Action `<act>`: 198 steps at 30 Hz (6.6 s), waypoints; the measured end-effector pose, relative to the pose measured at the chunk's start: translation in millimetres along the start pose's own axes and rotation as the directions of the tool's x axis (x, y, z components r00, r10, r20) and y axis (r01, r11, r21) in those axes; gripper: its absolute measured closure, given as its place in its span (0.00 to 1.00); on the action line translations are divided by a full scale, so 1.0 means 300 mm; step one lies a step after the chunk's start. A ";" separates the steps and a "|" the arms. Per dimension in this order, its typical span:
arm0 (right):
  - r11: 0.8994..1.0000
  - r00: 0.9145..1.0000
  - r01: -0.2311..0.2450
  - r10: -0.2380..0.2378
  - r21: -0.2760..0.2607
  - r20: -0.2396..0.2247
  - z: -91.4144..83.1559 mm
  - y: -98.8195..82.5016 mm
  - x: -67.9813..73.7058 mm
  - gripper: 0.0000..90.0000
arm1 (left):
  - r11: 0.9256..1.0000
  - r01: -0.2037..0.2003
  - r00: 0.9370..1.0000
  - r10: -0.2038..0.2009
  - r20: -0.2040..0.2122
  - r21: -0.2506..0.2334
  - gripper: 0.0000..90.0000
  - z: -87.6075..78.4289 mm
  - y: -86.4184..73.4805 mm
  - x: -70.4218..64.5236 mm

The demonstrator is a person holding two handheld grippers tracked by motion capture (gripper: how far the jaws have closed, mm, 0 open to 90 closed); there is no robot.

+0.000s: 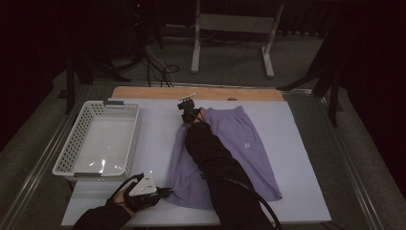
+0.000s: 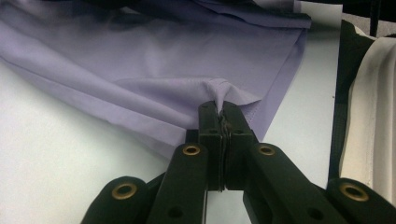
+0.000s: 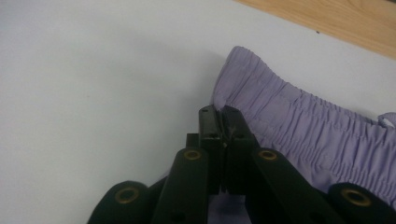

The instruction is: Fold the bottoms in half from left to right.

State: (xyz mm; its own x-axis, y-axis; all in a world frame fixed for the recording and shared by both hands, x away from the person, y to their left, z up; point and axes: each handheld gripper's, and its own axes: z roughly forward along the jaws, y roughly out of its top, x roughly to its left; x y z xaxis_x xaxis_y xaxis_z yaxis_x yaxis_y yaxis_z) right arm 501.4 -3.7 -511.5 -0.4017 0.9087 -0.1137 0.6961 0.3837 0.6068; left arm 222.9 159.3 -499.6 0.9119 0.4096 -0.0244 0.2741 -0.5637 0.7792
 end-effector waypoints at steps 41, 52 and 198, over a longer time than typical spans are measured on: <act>0.991 0.997 -0.043 0.035 -0.126 -0.069 -0.195 0.065 -0.159 0.99 | 0.989 -0.095 0.993 0.102 0.055 -0.111 0.99 -0.035 0.208 -0.061; 0.983 0.997 -0.067 0.058 -0.169 -0.055 -0.273 0.054 -0.291 0.99 | 0.983 -0.142 0.985 0.152 0.079 -0.114 0.99 0.009 0.307 -0.065; 0.998 0.988 -0.030 0.022 -0.048 -0.153 -0.746 -0.981 -0.533 1.00 | 0.981 -0.179 0.978 0.170 0.118 0.072 1.00 0.398 0.264 -0.207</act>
State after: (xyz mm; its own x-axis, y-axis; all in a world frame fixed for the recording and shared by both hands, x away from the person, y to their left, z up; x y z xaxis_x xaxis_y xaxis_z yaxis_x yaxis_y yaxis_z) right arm 227.4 -298.8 -495.9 -0.4723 0.8812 0.0214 0.6784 0.3478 0.6472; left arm 224.4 3.5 -511.3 0.9747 0.2206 0.0346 0.1276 -0.6777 0.7241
